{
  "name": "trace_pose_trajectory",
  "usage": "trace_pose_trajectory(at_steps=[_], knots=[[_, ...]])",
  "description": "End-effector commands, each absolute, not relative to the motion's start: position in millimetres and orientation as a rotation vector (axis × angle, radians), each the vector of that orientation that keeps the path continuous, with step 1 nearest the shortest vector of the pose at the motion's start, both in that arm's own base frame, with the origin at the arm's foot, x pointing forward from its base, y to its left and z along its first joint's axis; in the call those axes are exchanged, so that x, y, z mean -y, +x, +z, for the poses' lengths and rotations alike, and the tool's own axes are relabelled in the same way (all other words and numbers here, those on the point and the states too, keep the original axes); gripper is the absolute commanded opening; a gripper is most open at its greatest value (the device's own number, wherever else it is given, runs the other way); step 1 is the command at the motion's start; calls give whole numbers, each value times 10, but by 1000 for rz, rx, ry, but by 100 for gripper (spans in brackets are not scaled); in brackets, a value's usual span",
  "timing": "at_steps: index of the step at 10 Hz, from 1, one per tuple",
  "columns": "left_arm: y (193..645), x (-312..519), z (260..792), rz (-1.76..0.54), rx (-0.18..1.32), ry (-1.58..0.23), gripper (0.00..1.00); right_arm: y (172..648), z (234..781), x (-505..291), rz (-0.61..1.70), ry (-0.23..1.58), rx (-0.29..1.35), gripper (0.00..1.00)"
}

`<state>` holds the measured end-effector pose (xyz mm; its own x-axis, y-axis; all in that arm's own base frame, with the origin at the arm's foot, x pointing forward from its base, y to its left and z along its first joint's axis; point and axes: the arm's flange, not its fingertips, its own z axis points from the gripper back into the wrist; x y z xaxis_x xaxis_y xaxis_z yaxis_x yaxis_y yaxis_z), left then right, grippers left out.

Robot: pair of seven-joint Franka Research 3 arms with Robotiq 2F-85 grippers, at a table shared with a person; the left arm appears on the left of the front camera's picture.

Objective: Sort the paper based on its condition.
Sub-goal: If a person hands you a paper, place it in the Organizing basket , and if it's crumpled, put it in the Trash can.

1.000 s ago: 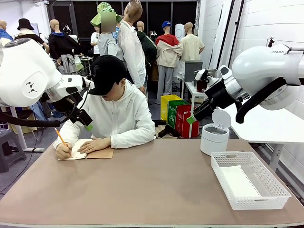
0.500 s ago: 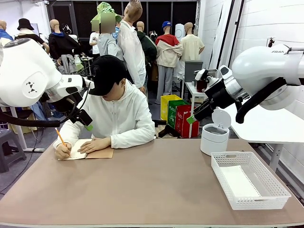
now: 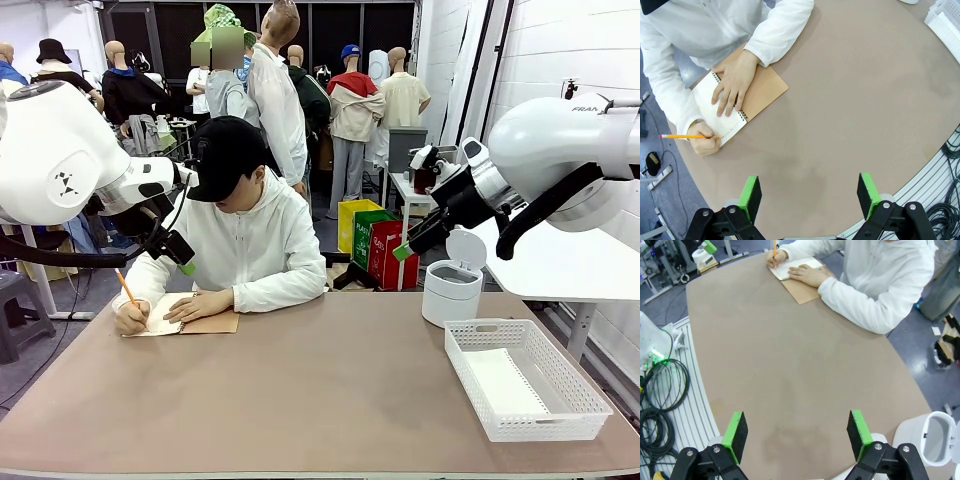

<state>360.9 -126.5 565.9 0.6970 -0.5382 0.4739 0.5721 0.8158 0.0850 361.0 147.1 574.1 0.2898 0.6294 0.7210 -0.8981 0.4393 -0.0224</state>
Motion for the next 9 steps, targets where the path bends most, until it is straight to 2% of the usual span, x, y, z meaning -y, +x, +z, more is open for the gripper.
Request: trace_pose_trajectory(at_steps=[1,9], knots=[[3607,1257,5669,-620,508,-77,100,3610,5745,-1480,1063,431,726,100],[3607,1257,5669,-620,508,-77,100,3610,5745,-1480,1063,431,726,100]])
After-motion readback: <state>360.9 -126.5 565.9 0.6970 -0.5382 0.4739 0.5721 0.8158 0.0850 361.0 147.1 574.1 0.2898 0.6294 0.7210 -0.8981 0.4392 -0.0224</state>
